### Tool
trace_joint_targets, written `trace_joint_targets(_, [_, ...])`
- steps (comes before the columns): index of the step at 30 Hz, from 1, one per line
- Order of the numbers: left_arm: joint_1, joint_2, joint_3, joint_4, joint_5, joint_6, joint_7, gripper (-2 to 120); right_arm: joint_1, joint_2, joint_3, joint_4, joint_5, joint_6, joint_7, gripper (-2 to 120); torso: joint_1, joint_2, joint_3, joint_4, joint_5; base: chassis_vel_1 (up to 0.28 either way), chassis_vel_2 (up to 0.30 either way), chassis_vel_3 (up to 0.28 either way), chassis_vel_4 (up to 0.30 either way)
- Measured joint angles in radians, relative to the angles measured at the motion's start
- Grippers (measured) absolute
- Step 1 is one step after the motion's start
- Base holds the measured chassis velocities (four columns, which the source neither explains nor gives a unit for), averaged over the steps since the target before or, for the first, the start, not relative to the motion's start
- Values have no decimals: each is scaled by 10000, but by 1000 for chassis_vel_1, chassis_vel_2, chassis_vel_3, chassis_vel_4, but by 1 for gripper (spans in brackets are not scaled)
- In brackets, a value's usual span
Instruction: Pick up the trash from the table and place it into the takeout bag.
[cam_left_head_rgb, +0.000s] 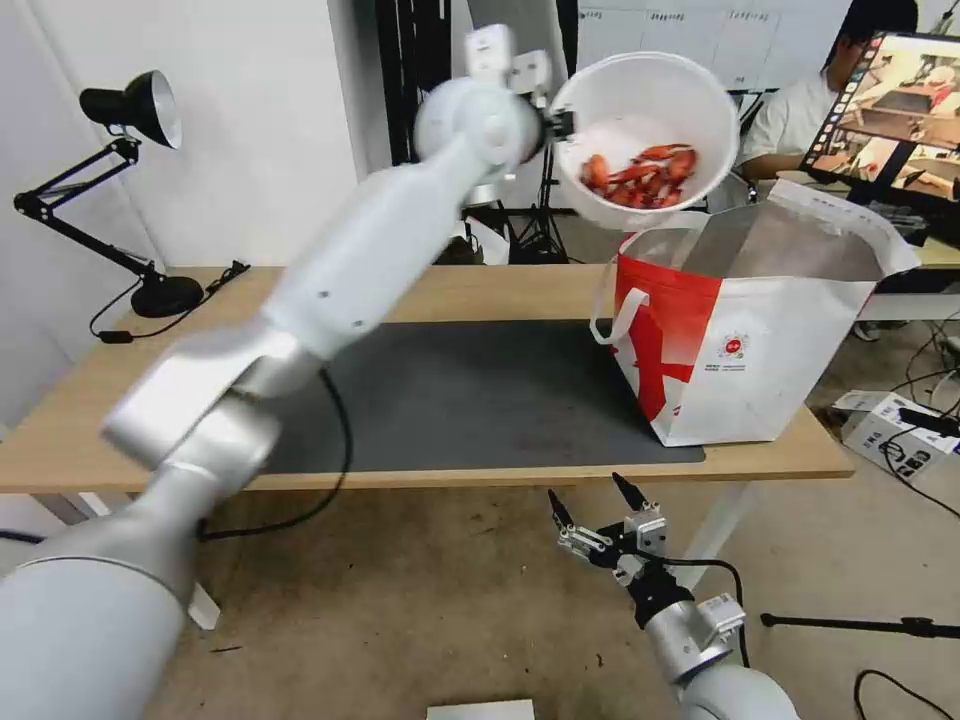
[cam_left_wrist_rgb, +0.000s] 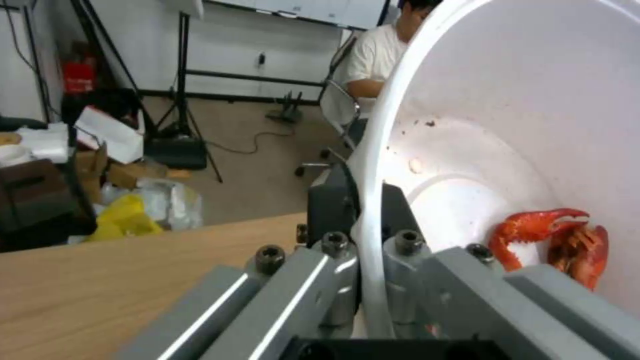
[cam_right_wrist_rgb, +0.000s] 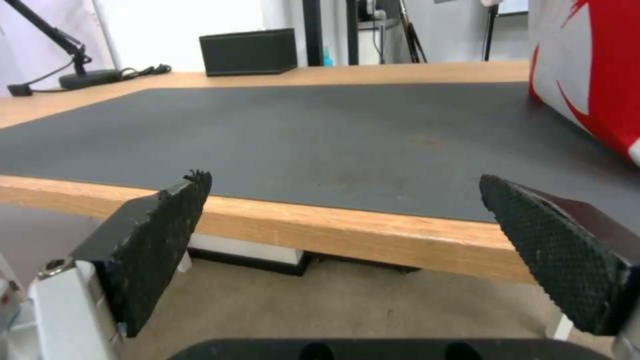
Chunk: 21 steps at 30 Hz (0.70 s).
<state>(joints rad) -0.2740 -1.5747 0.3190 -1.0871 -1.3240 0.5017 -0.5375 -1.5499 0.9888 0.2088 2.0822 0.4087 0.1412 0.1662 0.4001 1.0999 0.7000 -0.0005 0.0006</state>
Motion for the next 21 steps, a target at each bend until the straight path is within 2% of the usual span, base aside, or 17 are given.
trace_joint_targets(3, [-35,-268,151,240,173,-454,-9,0,0,0,0,0,0,0,0,100,0,0,0,-1,0,0,0,0,0])
trace_joint_targets(5, [-19,-303,479,294,317,-850,71,0,0,0,0,0,0,0,0,100,0,0,0,7,-4,0,0,0,0])
trace_joint_targets(10, [196,-284,901,269,424,-1119,124,0,0,0,0,0,0,0,0,100,0,0,0,7,-5,0,0,0,0])
trace_joint_targets(12, [327,-261,1310,300,847,-1449,282,0,0,0,0,0,0,0,0,100,0,0,0,4,-4,0,0,0,0])
trace_joint_targets(16, [501,-241,1641,167,1573,-1905,376,0,0,0,0,0,0,0,0,100,0,0,0,6,-6,0,0,0,0])
trace_joint_targets(21, [626,-223,1914,54,2221,-2186,567,0,0,0,0,0,0,0,0,100,-1,1,0,5,-5,0,0,0,0])
